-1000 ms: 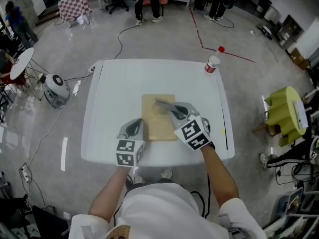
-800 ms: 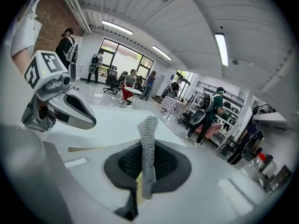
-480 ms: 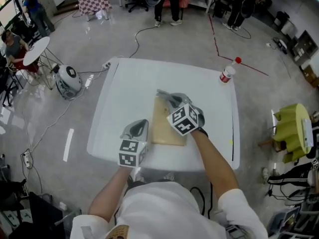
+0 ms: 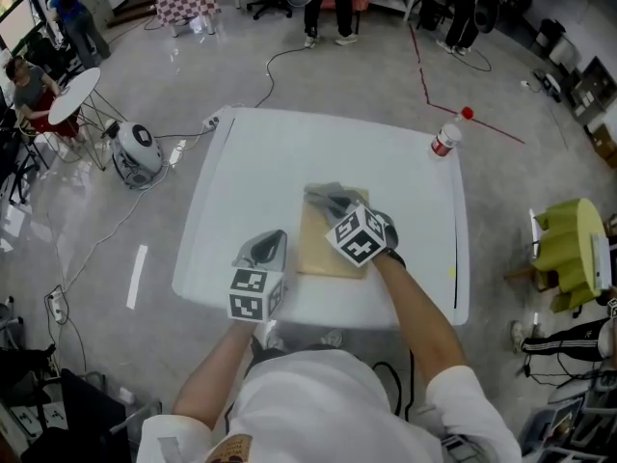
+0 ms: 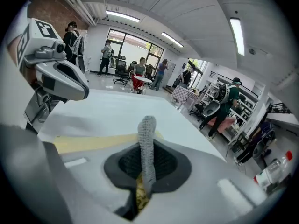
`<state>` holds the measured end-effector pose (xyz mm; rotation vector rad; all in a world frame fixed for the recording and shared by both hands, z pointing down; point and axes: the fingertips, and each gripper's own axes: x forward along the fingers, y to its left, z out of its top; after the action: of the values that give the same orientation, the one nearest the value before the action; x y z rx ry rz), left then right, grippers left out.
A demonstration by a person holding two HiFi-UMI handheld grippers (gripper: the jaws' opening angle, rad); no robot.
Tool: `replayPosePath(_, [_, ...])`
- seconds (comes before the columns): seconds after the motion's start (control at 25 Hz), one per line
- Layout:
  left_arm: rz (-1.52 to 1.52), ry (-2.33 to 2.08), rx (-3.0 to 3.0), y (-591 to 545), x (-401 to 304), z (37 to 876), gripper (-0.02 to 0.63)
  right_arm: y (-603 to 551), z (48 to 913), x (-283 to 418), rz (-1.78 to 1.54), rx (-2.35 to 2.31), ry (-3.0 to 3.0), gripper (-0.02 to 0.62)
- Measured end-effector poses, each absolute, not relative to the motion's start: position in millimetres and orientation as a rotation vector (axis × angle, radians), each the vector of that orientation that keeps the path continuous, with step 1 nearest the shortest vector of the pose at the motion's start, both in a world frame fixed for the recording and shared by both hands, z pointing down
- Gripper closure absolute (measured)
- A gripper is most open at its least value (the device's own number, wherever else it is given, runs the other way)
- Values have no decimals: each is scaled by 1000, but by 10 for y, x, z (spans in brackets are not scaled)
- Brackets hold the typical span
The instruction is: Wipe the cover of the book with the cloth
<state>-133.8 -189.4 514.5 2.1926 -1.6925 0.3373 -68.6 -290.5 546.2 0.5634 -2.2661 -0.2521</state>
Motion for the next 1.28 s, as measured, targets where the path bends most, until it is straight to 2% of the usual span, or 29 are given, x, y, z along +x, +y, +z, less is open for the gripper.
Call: replayPosePath(1.28, [335, -1527, 2309, -1771, -1093, 5182, 600, -1211, 5473, -386, -40, 456, -2326, 586])
